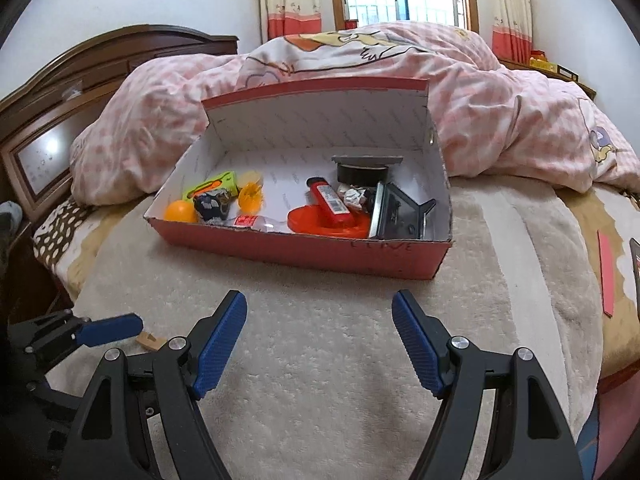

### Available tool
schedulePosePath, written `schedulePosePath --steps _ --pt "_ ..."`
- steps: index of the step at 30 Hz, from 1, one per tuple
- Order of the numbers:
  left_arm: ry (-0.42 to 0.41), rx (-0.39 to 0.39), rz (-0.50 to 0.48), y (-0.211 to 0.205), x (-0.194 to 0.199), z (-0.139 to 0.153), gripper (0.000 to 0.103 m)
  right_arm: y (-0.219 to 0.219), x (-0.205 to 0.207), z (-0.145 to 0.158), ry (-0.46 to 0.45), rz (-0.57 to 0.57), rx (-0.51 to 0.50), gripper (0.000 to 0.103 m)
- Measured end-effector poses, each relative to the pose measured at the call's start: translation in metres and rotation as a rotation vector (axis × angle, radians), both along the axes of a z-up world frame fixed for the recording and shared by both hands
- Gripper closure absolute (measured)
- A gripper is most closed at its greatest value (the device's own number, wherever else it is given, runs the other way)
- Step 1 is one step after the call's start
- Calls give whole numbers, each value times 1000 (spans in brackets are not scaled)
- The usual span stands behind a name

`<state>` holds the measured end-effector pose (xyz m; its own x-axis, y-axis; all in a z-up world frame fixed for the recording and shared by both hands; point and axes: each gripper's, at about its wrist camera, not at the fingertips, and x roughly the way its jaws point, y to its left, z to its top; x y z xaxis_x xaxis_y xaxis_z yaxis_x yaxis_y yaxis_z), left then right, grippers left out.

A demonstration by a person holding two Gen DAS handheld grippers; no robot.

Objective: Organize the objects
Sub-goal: 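Withdraw both grippers from the box toward the wooden piece and blue cylinder, then grasp the wooden puzzle piece with the left gripper while the right gripper grasps the blue cylinder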

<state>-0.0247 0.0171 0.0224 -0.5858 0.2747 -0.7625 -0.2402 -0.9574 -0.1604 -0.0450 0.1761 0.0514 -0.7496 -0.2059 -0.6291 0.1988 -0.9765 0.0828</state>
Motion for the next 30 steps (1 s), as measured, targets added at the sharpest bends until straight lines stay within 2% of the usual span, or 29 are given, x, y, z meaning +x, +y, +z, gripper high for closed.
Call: schedulePosePath --steps 4,10,16,19,25,30 --pt "-35 -2 36 3 -6 -7 24 2 1 1 8 -5 -9 26" --pt "-18 -58 65 15 -9 -12 22 3 1 1 7 -2 -13 26" --pt "-7 -18 81 5 -6 -11 26 3 2 1 5 -3 -12 26" --pt "2 -23 68 3 -3 -9 26 2 3 0 -1 -3 -9 26" --pt "36 -99 125 -13 -1 -2 26 -4 4 -3 -35 19 -6 26" --pt "30 -94 174 -33 -3 -2 26 -17 1 -13 -111 47 -11 27"
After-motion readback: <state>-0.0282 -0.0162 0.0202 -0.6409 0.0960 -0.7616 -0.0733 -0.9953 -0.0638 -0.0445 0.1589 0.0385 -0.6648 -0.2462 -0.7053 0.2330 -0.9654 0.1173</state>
